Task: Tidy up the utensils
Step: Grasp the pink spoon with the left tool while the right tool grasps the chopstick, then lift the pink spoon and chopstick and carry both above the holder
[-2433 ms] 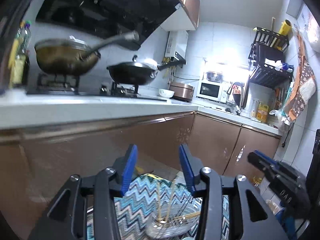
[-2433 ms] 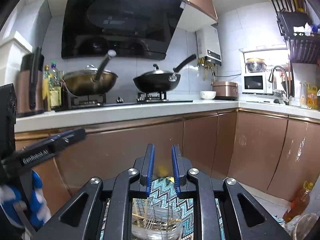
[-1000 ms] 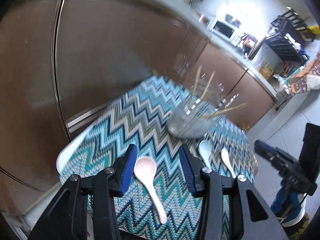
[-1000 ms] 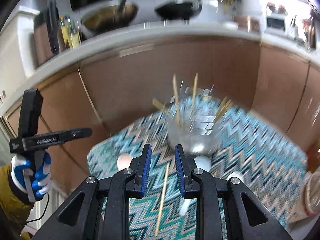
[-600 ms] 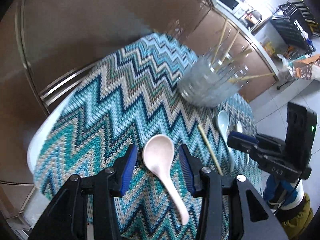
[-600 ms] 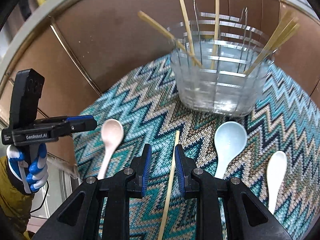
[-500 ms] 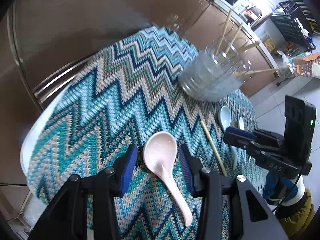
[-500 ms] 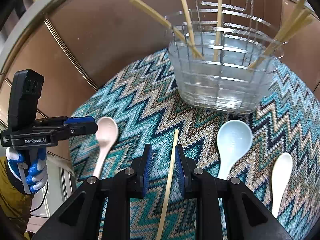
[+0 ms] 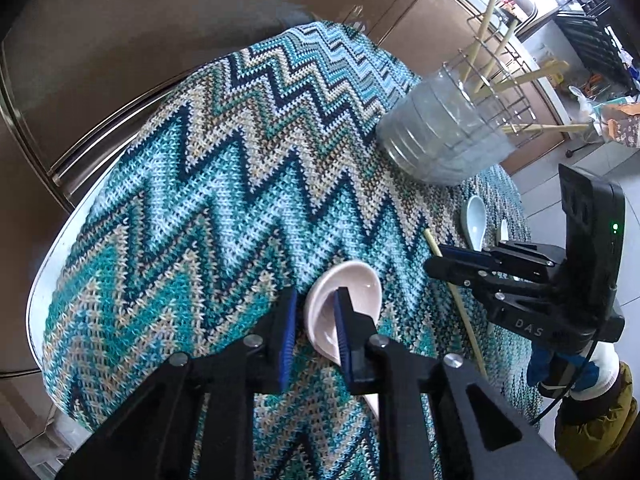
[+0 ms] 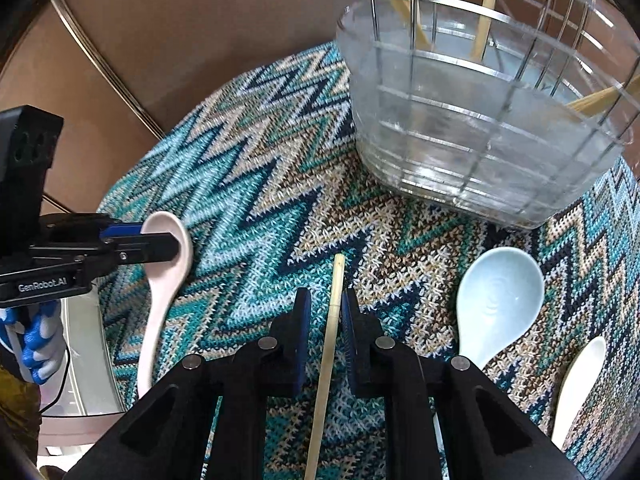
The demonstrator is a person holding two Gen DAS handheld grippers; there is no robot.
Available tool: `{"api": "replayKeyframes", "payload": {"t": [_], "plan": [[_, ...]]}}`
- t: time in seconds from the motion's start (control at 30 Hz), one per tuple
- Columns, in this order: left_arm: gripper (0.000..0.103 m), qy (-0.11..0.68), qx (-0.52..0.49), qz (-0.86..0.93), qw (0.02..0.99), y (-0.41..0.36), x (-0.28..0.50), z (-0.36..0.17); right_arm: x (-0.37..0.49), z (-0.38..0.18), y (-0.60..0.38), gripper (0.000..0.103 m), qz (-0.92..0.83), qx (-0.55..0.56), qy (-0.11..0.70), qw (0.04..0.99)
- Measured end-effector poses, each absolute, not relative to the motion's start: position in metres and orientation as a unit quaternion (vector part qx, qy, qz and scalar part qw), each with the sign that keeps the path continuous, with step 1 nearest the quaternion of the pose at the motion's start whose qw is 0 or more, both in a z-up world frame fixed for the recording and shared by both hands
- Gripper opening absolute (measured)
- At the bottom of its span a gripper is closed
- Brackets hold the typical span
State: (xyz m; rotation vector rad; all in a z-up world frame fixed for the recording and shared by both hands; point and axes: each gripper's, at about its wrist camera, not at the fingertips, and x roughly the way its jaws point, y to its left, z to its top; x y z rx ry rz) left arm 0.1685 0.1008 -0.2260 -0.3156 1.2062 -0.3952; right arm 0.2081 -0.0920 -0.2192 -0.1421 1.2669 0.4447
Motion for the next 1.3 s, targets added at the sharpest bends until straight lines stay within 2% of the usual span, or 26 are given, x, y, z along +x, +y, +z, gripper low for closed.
{"api": "replayKeyframes", "payload": {"t": [0.2,0.43,0.7,1.3], "plan": [[0.012,0.571,-0.144,-0.179,0.788,0.096,0.175,-0.227,0.216,-0.225,-0.092,0.013,0.204,-0.060,0.596,0.774],[0.008,0.570,-0.141,-0.169,0.792,0.091,0.173,-0.223,0.211,-0.220,-0.094,0.006,0.204,-0.057,0.591,0.779],[0.008,0.548,-0.141,-0.165,0.808,0.092,0.162,-0.208,0.186,-0.191,-0.096,0.006,0.215,-0.062,0.557,0.800],[0.008,0.478,-0.131,-0.130,0.859,0.099,0.114,-0.136,0.117,-0.107,-0.107,0.005,0.231,-0.071,0.467,0.851]]}}
